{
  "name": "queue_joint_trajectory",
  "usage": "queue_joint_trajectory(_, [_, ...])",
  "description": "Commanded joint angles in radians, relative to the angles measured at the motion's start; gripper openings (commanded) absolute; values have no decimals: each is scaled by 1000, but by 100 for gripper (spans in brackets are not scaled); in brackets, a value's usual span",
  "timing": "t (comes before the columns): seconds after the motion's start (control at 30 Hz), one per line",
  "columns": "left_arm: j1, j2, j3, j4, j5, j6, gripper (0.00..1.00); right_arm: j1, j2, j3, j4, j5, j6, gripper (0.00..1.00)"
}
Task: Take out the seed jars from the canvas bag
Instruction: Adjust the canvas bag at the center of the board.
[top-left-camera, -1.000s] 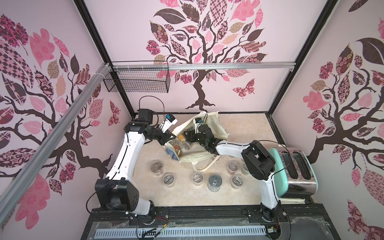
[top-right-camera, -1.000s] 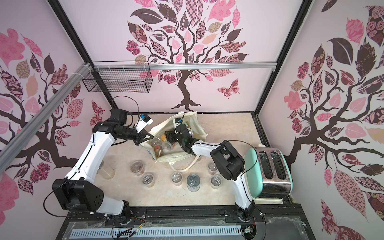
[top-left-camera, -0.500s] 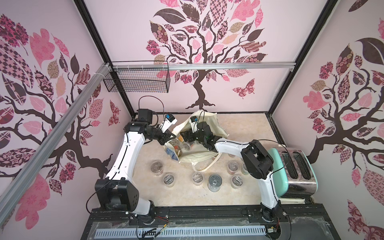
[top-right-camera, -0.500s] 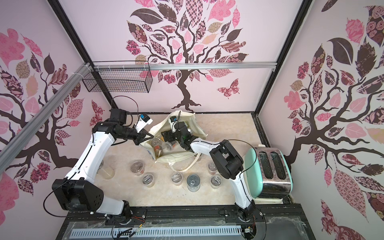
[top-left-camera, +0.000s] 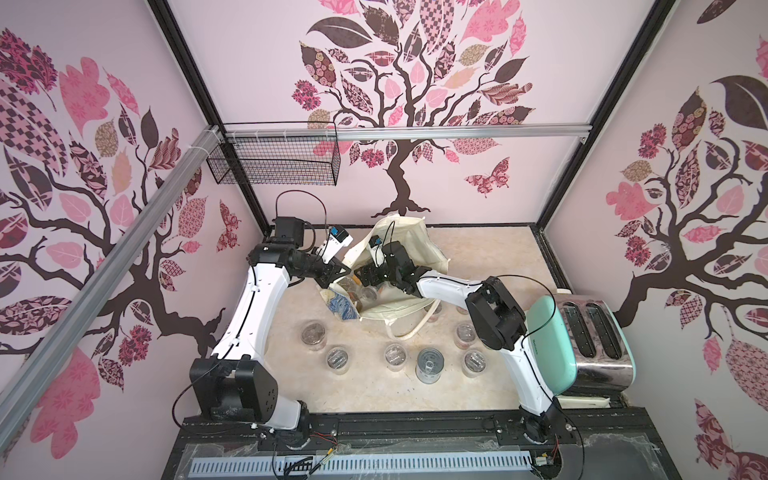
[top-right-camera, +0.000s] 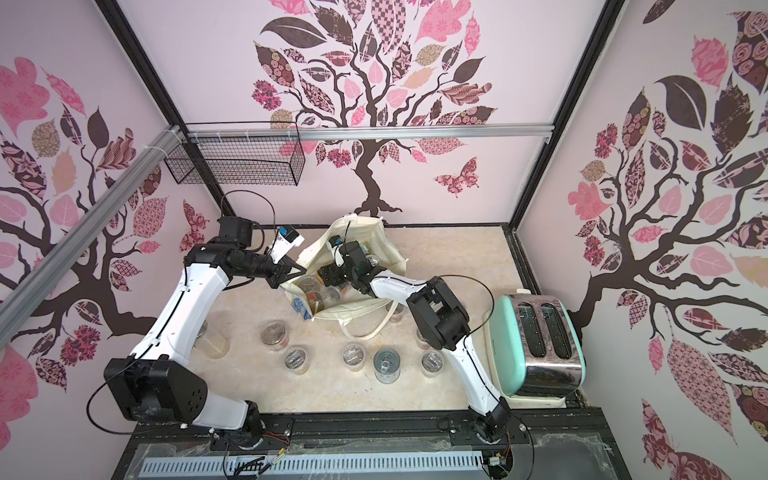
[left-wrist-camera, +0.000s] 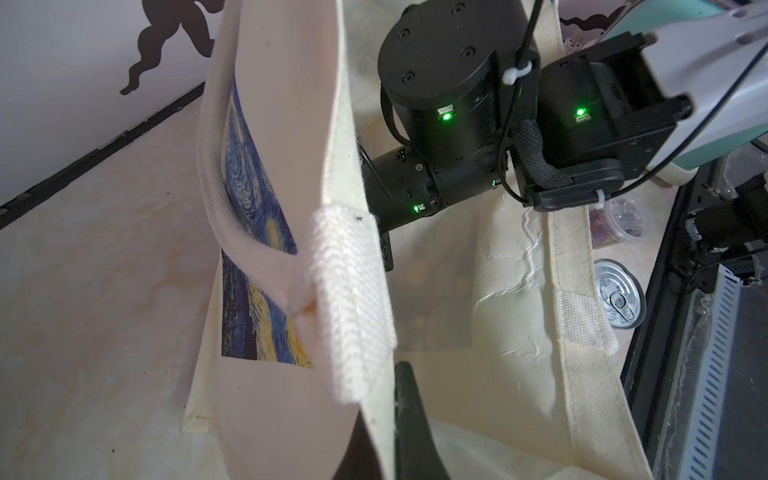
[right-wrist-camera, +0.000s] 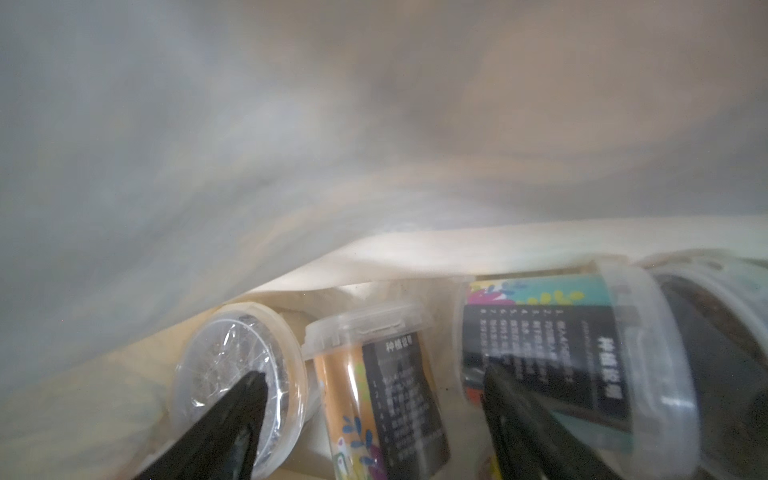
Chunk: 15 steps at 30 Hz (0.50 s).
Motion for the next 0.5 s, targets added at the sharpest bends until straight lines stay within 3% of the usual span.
queue_joint_trajectory(0.0, [-3, 3, 41, 66, 16, -61, 0, 16, 55, -10, -71, -29, -14, 84])
queue_joint_trajectory(0.23, [-3, 28, 90, 170, -49, -144, 0, 54, -14, -100, -17, 52, -127, 84])
queue_joint_trajectory(0.4, [-2, 18, 51, 64, 1, 42, 0, 57, -118, -266, 107, 97, -164, 85])
queue_joint_trajectory(0.47, [-3, -1, 20, 15, -19, 78, 7, 58, -171, -344, 168, 113, -180, 86])
